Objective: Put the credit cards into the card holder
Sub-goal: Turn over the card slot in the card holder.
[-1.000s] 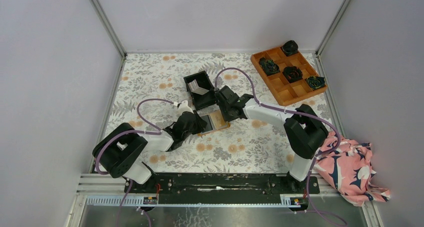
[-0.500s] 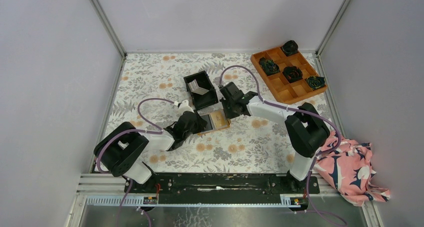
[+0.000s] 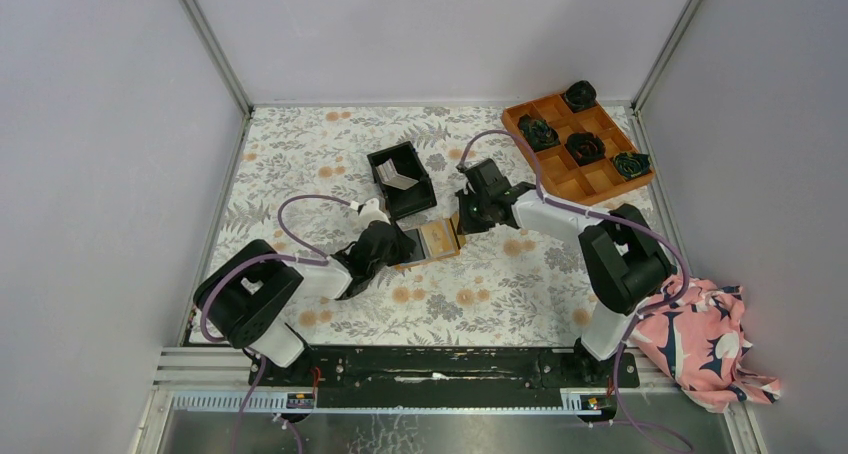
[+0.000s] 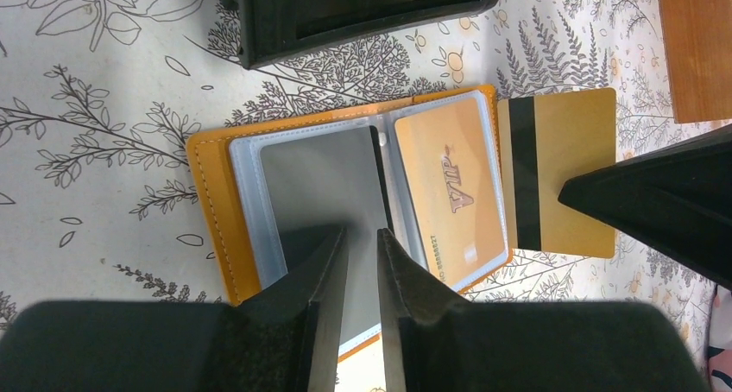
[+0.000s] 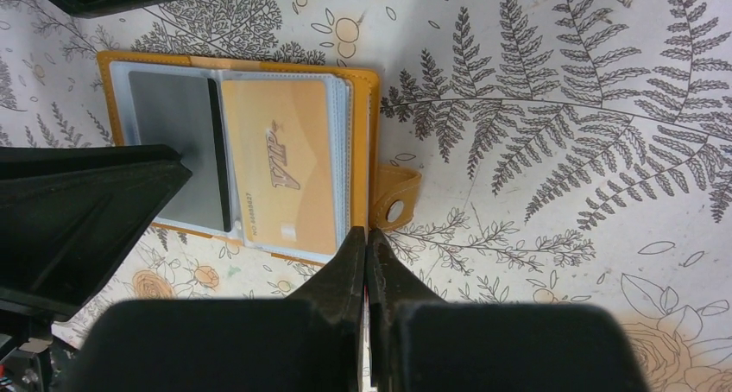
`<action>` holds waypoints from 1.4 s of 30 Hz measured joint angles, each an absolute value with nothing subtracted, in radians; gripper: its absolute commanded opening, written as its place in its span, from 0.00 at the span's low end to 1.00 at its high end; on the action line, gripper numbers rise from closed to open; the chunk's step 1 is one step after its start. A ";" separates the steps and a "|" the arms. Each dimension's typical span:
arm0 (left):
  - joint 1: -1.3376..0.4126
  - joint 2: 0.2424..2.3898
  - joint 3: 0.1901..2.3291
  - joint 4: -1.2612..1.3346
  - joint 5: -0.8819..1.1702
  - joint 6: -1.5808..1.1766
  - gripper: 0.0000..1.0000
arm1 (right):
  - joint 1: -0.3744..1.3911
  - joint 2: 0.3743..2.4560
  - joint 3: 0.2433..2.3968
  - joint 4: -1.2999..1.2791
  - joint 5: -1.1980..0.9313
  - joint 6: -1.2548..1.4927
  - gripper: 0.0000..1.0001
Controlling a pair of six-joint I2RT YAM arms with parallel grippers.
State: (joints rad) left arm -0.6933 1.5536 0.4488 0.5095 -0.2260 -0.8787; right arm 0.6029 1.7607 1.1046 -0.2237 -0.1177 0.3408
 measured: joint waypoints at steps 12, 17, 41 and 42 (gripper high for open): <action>-0.693 1.573 0.455 0.529 -0.227 -0.879 0.25 | 0.550 1.736 1.047 -0.165 -0.224 0.380 0.00; -0.693 1.574 0.455 0.530 -0.228 -0.879 0.25 | 0.536 1.727 1.032 -0.144 -0.258 0.395 0.00; -0.693 1.590 0.455 0.554 -0.228 -0.879 0.24 | 0.517 1.723 1.002 -0.094 -0.321 0.416 0.00; -0.693 1.591 0.455 0.556 -0.228 -0.879 0.23 | 0.517 1.723 1.002 -0.093 -0.324 0.416 0.00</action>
State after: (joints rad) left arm -0.6933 1.5906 0.4545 0.5560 -0.2283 -0.8791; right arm 0.5167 1.7229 1.0016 -0.0929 -0.3237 0.4164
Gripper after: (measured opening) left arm 0.238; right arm 0.017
